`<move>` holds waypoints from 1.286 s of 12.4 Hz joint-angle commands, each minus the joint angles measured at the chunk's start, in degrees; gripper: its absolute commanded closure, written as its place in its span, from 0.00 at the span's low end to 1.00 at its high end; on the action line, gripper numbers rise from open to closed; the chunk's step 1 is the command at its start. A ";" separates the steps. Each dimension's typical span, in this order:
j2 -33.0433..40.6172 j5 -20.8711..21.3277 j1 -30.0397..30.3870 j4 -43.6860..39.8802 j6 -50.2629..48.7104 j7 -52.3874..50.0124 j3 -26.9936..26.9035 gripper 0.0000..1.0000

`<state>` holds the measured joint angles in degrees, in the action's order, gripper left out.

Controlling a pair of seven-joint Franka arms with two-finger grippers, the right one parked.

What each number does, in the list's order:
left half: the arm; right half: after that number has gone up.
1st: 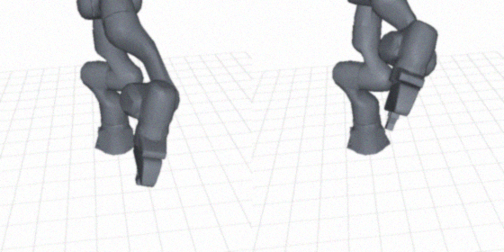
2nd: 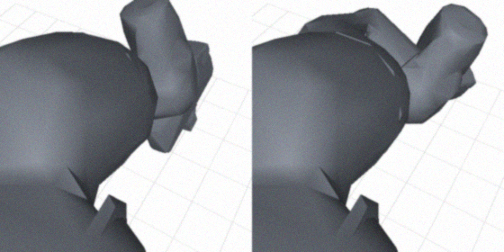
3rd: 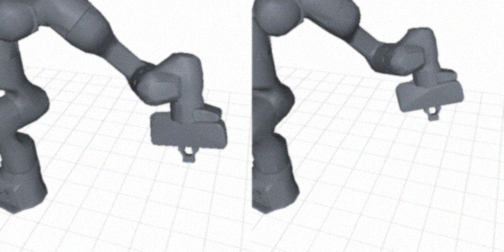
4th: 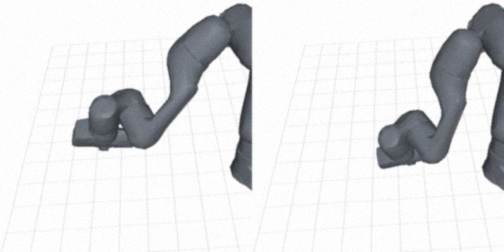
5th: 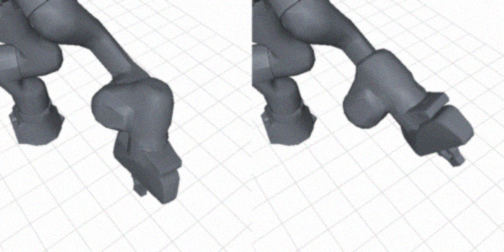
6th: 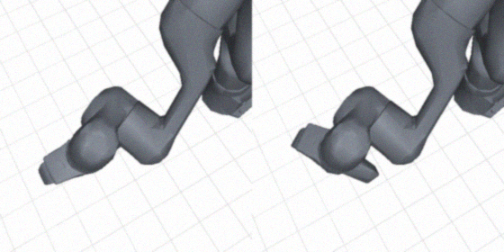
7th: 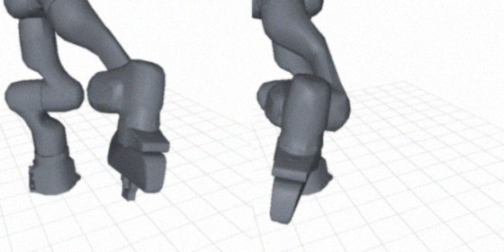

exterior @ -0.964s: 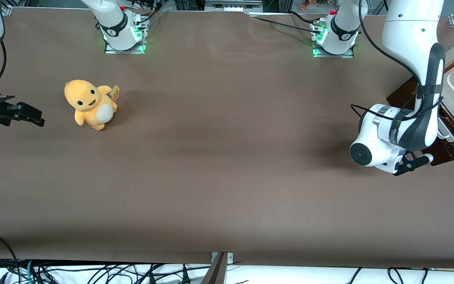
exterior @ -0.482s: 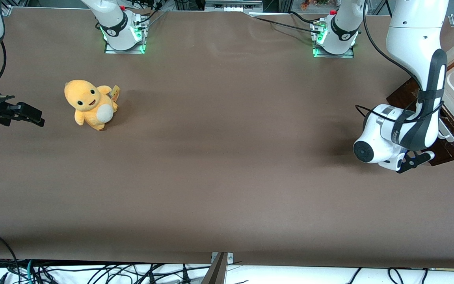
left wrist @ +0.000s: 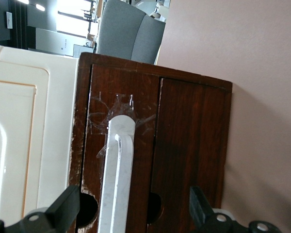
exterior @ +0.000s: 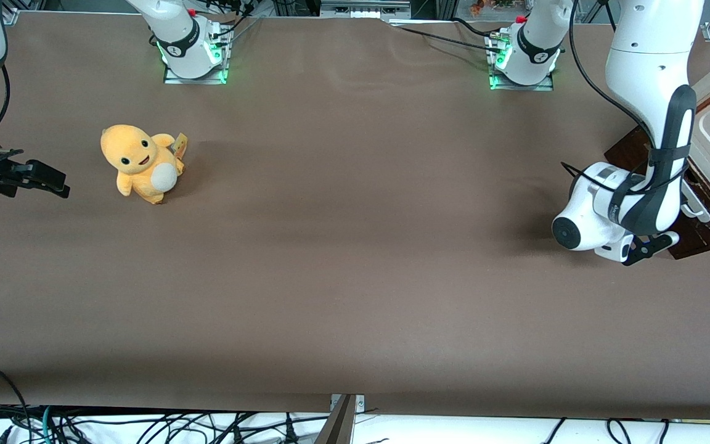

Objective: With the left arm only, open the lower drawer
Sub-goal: 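Align the open left gripper around the white handle of the lower drawer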

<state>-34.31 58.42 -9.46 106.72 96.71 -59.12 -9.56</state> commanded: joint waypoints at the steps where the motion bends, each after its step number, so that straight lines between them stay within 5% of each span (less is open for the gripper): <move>1: 0.82 2.40 0.58 1.48 0.67 -1.61 0.25 0.00; 5: 0.91 6.26 1.28 4.89 0.50 -5.46 0.16 0.00; 12: 2.22 5.74 2.16 6.48 -2.84 -6.09 0.07 0.00; 16: 2.31 5.48 2.16 6.49 -3.54 -6.18 0.07 0.31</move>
<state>-34.08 62.92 -7.46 111.31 93.55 -64.61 -9.70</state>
